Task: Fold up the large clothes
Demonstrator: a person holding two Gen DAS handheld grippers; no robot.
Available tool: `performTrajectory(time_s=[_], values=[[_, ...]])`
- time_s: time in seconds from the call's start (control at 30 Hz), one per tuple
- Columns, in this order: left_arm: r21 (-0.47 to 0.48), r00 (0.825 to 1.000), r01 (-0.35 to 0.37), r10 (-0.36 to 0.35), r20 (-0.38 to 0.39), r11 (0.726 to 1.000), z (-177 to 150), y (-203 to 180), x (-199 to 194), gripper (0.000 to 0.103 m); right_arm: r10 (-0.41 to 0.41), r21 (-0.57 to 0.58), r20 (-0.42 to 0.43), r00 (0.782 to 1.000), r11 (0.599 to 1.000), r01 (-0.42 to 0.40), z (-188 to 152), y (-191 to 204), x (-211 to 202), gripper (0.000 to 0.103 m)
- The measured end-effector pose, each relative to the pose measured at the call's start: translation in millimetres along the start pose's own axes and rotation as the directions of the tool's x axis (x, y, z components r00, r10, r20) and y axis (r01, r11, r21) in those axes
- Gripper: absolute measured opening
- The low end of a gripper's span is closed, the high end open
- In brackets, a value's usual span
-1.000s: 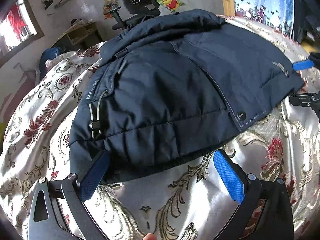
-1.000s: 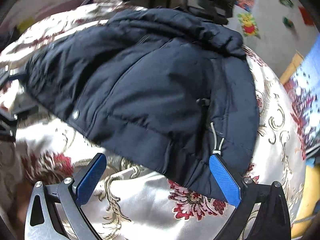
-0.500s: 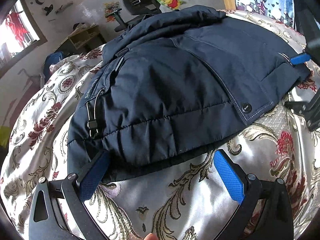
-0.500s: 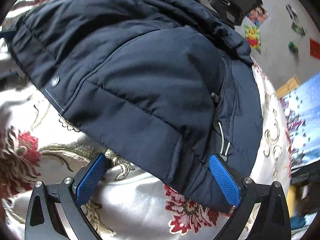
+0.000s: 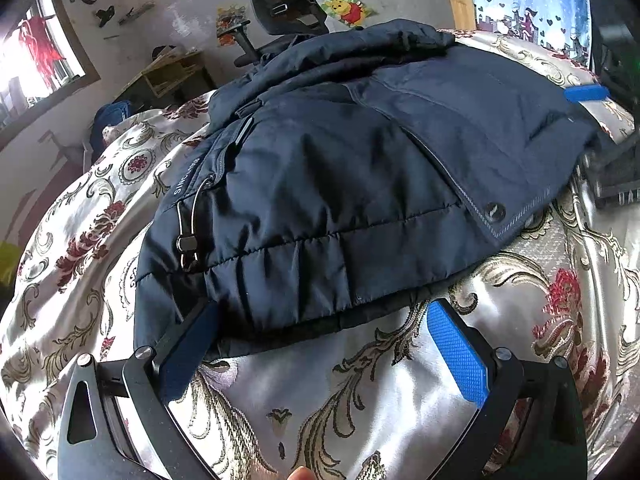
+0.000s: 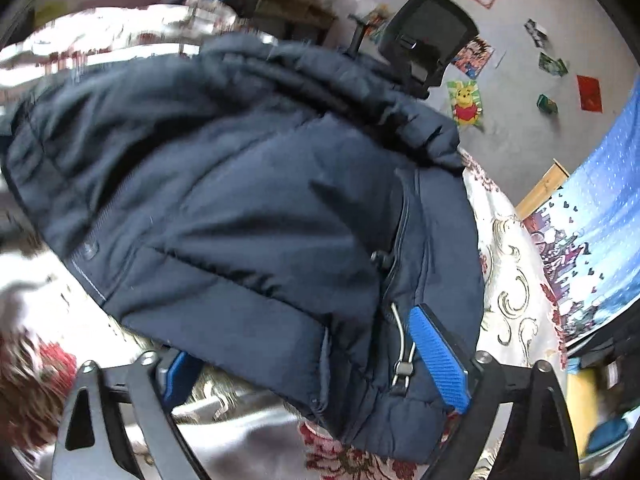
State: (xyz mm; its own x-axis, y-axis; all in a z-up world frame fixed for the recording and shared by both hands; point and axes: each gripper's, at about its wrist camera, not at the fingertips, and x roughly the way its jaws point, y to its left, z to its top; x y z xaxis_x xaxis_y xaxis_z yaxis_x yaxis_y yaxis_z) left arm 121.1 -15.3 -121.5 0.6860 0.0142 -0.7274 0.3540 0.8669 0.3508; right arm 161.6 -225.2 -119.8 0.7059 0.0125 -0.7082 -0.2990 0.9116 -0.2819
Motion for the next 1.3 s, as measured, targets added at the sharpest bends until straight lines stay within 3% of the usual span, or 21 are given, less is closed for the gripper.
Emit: performTrajectory(time_s=[0.17, 0.3, 0.43, 0.63, 0.7, 0.77, 0.97, 1.3], values=[[0.040, 1.000, -0.017, 0.016, 0.022, 0.999, -4.1, -11.4, -1.7, 0.102, 0.051, 0.090, 0.052, 0.997, 0.994, -0.055, 12.6, -10.2, -8.7, 0.085], [0.015, 0.994, -0.103, 0.102, 0.027, 0.995, -1.0, -12.2, 3.5, 0.102, 0.068, 0.122, 0.069, 0.995, 0.990, -0.076, 15.7, -11.1, -12.2, 0.082], [0.013, 0.975, -0.222, 0.222, 0.033, 0.975, 2.0, -13.2, 10.3, 0.102, 0.070, 0.142, 0.087, 0.994, 0.986, -0.082, 17.3, -12.9, -16.9, 0.081], [0.022, 0.940, -0.332, 0.328, 0.095, 0.943, 5.6, -13.2, 8.9, 0.099, 0.072, 0.169, 0.109, 0.991, 0.982, -0.090, 17.8, -18.0, -19.4, 0.081], [0.012, 0.936, -0.337, 0.334, 0.109, 0.941, 9.3, -8.2, 6.9, 0.093, 0.068, 0.167, 0.104, 0.992, 0.982, -0.085, 17.2, -18.0, -18.0, 0.081], [0.004, 0.936, -0.337, 0.335, 0.109, 0.941, 13.2, -2.0, 6.9, 0.080, 0.059, 0.161, 0.093, 0.994, 0.984, -0.074, 15.7, -17.0, -16.7, 0.081], [-0.023, 0.945, -0.302, 0.302, 0.127, 0.953, 30.6, 11.9, -1.6, 0.059, 0.063, 0.131, 0.045, 0.997, 0.989, -0.068, 9.8, -12.4, -9.9, 0.080], [-0.080, 0.967, -0.221, 0.229, 0.113, 0.972, 53.5, 19.8, -11.3, 0.042, 0.057, 0.105, -0.058, 0.997, 0.993, -0.050, -3.5, -2.4, 0.3, 0.073]])
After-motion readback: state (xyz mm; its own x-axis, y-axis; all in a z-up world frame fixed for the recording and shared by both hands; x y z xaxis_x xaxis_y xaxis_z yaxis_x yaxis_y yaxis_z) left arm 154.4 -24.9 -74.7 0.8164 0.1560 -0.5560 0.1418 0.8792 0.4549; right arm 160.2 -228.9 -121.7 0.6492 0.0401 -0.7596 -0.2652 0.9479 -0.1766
